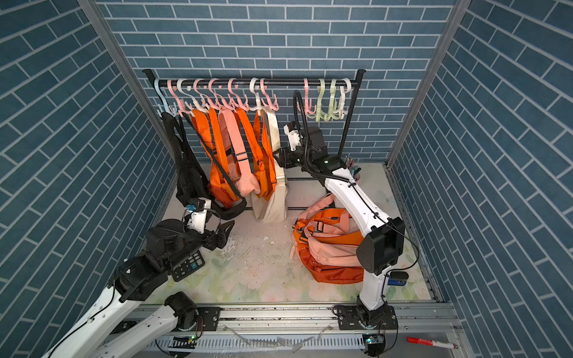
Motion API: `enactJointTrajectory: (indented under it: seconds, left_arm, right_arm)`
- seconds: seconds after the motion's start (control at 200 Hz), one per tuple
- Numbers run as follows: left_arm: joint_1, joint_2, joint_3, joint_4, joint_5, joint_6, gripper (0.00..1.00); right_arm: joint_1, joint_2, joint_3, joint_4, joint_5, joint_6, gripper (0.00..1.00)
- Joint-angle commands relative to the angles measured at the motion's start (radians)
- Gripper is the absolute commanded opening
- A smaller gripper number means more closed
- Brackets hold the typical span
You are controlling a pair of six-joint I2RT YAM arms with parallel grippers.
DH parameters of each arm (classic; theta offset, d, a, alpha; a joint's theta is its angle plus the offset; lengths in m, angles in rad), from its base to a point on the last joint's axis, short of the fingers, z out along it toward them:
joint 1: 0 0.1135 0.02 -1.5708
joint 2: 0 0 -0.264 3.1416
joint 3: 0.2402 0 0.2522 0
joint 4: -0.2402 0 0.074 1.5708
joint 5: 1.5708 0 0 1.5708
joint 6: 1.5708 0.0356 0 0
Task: Take the bag off the hook
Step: Pick up the bag from the hook.
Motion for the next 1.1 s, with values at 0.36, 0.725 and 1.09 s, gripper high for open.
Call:
enactJointTrajectory:
  seconds: [0.36,0.725,1.09]
  left_arm:
    - [0.012,-0.002,-0.009,0.014,0.003,0.002,0.9]
    - [0.013,0.011,-0.009,0.018,-0.004,0.003,0.9]
    - [0.013,0.076,0.031,0.067,0.027,-0.02,0.9]
  right_arm:
    - [0.011,0.063,0.104,-0.07,0.056,-0.032,0.06]
    - [0.013,-0.011,0.044,-0.077,0.075,-0.048,0.0]
    - [-0.003,-0.121,-0.003,-0.128,0.133,-0.104,0.0]
